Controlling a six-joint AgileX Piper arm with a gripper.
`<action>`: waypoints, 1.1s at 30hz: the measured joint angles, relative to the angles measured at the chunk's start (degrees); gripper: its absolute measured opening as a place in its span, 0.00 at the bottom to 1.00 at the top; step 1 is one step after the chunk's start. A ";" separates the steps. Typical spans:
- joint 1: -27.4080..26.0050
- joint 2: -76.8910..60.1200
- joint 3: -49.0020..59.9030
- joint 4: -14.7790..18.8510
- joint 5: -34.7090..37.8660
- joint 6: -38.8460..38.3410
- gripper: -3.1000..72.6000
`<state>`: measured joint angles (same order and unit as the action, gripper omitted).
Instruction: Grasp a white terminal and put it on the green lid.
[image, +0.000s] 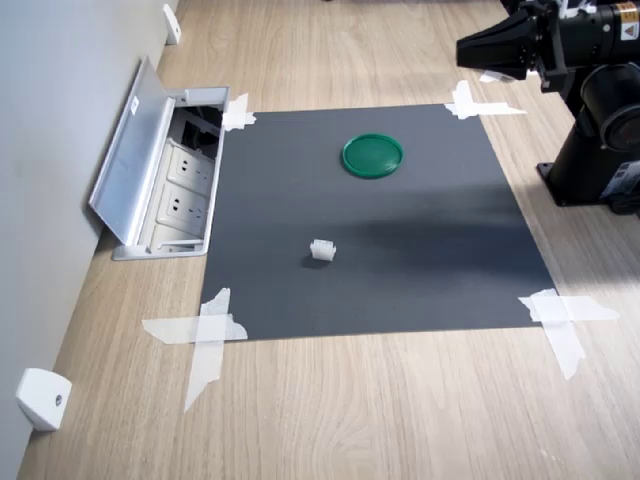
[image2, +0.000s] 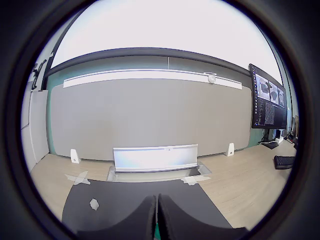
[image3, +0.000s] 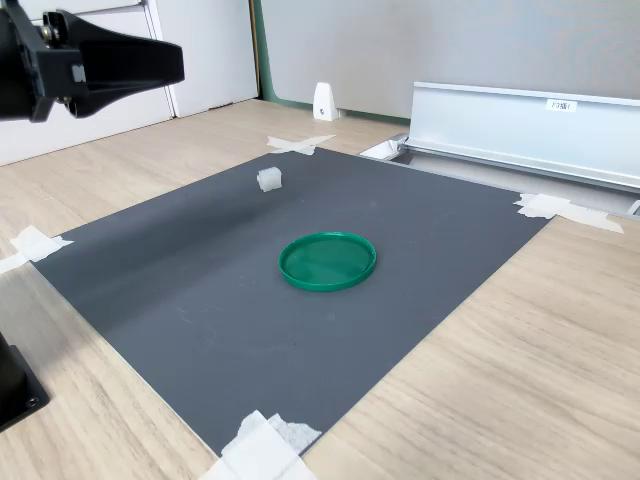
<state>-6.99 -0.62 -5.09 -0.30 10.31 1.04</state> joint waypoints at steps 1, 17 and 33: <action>0.00 0.00 0.00 0.00 0.00 0.00 0.03; 0.00 0.00 0.00 0.00 0.00 0.00 0.03; 0.00 1.27 -1.95 1.34 4.22 0.00 0.03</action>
<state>-6.99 0.65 -7.04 1.04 14.53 1.04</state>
